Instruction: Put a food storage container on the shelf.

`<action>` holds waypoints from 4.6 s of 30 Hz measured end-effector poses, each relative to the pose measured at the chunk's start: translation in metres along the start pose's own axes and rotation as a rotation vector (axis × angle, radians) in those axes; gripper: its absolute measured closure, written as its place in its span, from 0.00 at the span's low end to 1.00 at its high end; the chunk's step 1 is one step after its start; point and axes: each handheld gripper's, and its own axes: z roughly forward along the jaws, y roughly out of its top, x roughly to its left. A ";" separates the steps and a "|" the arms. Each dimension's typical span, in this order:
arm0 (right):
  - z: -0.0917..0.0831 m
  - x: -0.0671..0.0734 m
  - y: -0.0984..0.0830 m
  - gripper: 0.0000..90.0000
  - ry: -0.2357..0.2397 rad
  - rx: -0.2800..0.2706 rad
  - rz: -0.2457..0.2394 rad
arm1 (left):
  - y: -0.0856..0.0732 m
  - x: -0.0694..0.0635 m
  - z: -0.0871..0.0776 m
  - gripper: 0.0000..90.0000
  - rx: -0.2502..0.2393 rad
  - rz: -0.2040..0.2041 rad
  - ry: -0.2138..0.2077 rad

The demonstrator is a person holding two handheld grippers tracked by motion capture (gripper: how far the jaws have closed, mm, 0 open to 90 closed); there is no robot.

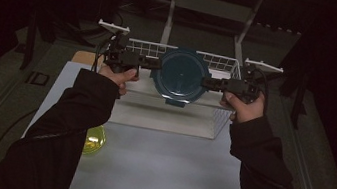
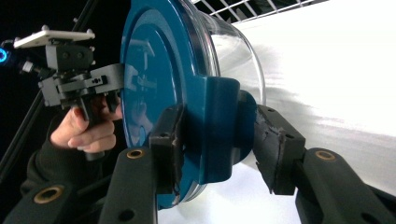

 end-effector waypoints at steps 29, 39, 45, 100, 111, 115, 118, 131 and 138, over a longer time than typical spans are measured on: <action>0.014 -0.025 0.020 0.45 -0.016 0.014 0.118 | 0.011 0.026 0.018 0.53 -0.015 -0.110 0.012; 0.006 -0.007 0.012 0.44 -0.089 -0.010 -0.033 | 0.010 0.016 -0.004 0.51 -0.030 -0.021 0.105; 0.000 0.010 0.004 0.43 -0.146 -0.020 -0.135 | 0.003 0.001 -0.021 0.51 -0.053 0.077 0.148; 0.036 0.061 -0.063 1.00 -0.200 -0.007 -0.354 | -0.171 -0.038 -0.031 0.00 0.027 0.574 0.118; 0.043 0.061 -0.050 1.00 -0.212 -0.013 -0.346 | -0.177 -0.034 -0.033 0.00 0.012 0.578 0.137; 0.046 0.062 -0.047 1.00 -0.215 -0.014 -0.343 | -0.178 -0.033 -0.033 0.00 0.014 0.577 0.134; 0.047 0.062 -0.046 1.00 -0.226 -0.015 -0.350 | -0.179 -0.032 -0.033 0.00 0.027 0.574 0.140; 0.049 0.060 -0.051 0.95 -0.205 -0.002 -0.369 | -0.181 -0.031 -0.035 0.00 0.016 0.577 0.114; 0.046 0.057 -0.072 0.73 -0.173 0.011 -0.423 | -0.181 -0.028 -0.043 0.00 -0.017 0.581 0.115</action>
